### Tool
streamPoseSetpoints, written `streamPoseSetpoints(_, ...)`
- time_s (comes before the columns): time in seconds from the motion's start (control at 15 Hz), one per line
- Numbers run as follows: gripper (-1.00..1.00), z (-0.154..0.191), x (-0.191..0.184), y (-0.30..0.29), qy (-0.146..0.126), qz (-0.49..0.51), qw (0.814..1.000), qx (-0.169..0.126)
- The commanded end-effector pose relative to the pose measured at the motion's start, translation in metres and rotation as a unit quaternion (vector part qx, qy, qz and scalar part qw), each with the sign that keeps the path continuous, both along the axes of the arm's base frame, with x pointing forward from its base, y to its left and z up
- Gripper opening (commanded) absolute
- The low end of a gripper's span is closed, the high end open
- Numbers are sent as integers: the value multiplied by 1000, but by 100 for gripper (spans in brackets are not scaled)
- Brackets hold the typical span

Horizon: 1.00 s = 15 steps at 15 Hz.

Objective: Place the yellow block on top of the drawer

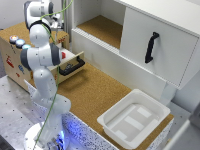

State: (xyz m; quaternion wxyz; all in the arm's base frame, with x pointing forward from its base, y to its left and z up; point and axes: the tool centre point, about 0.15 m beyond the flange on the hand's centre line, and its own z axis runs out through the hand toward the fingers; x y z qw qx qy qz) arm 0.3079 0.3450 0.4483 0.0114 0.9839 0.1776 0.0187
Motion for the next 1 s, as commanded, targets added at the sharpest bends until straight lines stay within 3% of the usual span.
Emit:
streamPoseSetpoints(0.0, 100, -65, 2, -37, -55, -125, 983, 126)
streamPoseSetpoints(0.6, 100, -101, 72, -15, -36, -115, 990, 78)
streamPoseSetpoints(0.93, 100, -123, 90, -12, -8, -119, 990, 77)
